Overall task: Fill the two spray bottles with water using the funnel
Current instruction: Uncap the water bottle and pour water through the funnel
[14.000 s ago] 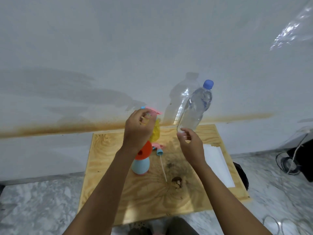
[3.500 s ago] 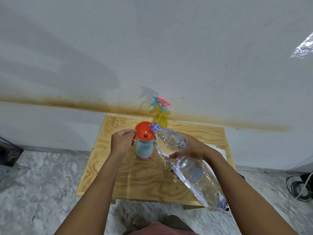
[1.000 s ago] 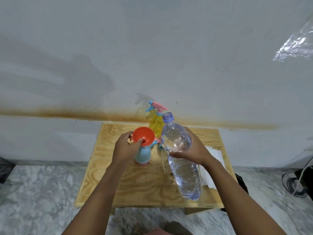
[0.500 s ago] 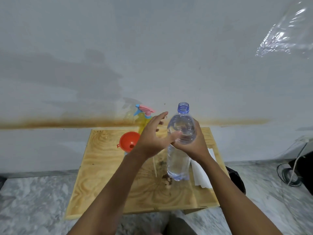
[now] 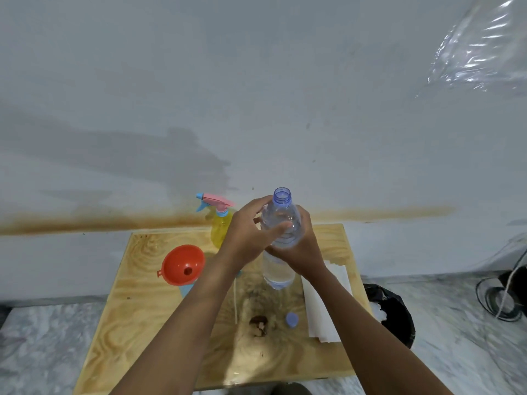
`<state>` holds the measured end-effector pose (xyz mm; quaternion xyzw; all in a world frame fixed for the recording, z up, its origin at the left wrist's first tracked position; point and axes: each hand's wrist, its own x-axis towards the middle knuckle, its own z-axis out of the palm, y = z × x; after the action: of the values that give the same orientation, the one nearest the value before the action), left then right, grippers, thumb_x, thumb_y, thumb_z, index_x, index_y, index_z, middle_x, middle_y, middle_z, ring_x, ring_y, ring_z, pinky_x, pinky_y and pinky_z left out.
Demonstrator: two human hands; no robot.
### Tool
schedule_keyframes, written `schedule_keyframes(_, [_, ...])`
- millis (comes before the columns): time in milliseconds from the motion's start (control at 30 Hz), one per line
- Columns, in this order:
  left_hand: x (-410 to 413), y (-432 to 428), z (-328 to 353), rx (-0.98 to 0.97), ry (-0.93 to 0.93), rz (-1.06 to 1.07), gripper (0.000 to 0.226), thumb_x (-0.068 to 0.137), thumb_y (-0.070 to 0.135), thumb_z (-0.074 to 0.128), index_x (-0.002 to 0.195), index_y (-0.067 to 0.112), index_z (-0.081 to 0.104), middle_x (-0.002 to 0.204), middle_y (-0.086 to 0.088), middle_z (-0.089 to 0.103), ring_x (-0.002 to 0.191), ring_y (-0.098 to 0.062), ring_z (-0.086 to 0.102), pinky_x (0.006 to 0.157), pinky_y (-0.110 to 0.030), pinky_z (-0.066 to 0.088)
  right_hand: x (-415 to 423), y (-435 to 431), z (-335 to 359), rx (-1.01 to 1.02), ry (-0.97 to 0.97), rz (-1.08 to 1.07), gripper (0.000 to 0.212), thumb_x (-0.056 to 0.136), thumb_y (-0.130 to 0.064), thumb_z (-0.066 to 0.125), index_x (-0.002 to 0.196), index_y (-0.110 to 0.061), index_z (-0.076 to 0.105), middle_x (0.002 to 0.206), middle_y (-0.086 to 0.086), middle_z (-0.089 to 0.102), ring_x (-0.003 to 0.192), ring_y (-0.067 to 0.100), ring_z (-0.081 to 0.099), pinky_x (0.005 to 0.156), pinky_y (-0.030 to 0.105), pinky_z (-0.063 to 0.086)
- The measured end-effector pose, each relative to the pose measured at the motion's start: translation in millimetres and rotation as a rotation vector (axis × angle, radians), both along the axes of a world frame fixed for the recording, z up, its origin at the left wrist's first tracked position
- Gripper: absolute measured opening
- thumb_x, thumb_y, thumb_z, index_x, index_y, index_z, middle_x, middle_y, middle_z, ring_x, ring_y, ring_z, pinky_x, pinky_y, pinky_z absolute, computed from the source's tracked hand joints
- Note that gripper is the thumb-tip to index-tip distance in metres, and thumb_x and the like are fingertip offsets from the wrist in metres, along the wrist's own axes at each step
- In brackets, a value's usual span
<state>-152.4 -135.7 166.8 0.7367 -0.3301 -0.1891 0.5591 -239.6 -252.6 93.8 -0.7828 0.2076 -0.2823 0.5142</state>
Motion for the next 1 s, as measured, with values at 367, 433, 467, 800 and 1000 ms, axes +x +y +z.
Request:
schedule_keyframes(367, [-4,-7,-11,-0.004,-0.149,-0.024,0.060,0.074,0.029,0.089,0.128,0.017,0.065,0.120,0.008,0.067,0.112,-0.008,0.062,0.095,-0.033,0.054,4,-11,-16,0.028,0.088,0.003,0.086,0.066,-0.040,0.092,0.132,-0.007,0.049,0.122,0.010,0.063,0.111,0.026,0.066,0.084,0.049,0.058])
schedule_keyframes(433, [-5,-6,-12,-0.020,-0.136,-0.025,0.058,0.074,0.026,0.089,0.127,0.016,0.065,0.120,0.007,0.067,0.112,-0.007,0.062,0.096,-0.032,0.054,-2,-4,-12,0.011,0.081,-0.032,0.090,0.064,-0.044,0.091,0.135,-0.015,0.045,0.126,0.003,0.061,0.113,0.017,0.065,0.086,0.039,0.059])
schedule_keyframes(467, [-5,-6,-12,-0.027,-0.133,-0.031,0.057,0.075,0.025,0.088,0.126,0.017,0.065,0.120,0.008,0.067,0.111,-0.006,0.062,0.095,-0.030,0.053,-7,0,-10,-0.003,0.093,-0.057,0.093,0.062,-0.048,0.091,0.137,-0.020,0.043,0.127,-0.002,0.060,0.112,0.010,0.065,0.084,0.031,0.058])
schedule_keyframes(800, [1,33,-10,0.068,-0.031,-0.059,0.062,0.085,0.035,0.079,0.141,0.028,0.054,0.137,0.018,0.054,0.122,0.005,0.050,0.101,-0.016,0.040,-32,61,-36,0.046,0.366,-0.350,0.098,0.080,-0.037,0.079,0.152,-0.014,0.017,0.152,0.008,0.031,0.135,0.023,0.042,0.097,0.032,0.044])
schedule_keyframes(1000, [29,103,-28,-0.009,0.020,0.256,0.045,0.088,0.030,0.076,0.131,0.025,0.062,0.126,0.013,0.064,0.116,-0.005,0.060,0.096,-0.027,0.050,-15,123,-47,0.390,0.478,-0.336,0.084,0.083,-0.047,0.068,0.149,-0.014,0.030,0.146,0.007,0.046,0.135,0.029,0.046,0.111,0.049,0.039])
